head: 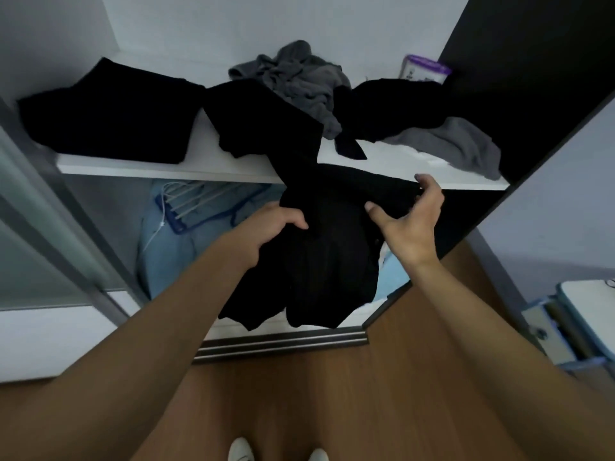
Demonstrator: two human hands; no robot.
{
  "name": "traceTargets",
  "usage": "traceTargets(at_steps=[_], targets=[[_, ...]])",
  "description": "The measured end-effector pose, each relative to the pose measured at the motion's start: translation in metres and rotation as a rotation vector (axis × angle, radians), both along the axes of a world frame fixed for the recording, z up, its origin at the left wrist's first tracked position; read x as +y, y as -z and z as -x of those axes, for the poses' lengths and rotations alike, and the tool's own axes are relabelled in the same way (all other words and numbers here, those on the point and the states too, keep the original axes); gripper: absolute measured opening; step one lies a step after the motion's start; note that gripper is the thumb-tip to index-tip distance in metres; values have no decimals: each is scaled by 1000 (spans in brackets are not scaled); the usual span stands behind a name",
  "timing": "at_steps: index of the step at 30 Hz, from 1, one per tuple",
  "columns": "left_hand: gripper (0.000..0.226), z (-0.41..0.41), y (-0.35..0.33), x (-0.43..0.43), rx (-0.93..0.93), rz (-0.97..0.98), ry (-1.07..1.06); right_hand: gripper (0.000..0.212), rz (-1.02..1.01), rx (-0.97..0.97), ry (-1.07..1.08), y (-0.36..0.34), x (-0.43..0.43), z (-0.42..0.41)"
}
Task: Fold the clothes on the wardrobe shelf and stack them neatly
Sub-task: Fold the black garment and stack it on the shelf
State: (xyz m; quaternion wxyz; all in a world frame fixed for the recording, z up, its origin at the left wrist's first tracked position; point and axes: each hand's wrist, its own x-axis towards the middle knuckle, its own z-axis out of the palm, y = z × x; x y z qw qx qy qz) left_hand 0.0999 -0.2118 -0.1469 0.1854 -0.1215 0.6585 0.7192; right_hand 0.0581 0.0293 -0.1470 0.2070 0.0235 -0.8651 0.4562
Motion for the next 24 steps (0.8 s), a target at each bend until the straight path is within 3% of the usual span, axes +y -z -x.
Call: traceTargets(at_steps=[4,8,12,14,16,19,21,22,24], targets=[[7,-33,-15,1,61,34,-27,29,324,-462,-363,1,10,-21],[11,-70,-19,10,92,153,-110,12,573,-400,-361,-8,20,-50],[15,-114,4,28,-79,321,-77,14,735,-431,-478,-40,52,-79],[22,-133,12,50,-169,426,13,11,704,-421,-552,-51,73,-97],[41,-147,12,79,-144,565,47,6,642,-398,-608,-56,94,-113],[92,-161,-2,117,127,667,-181,7,432,-405,-710,-62,120,-133],[108,-168,-22,136,357,622,-113,7,183,-409,-794,-65,132,-145],[104,-171,-32,145,414,575,5,8,26,-398,-831,-66,135,-152],[69,-175,-52,165,429,528,221,18,-171,-339,-861,-64,139,-164]])
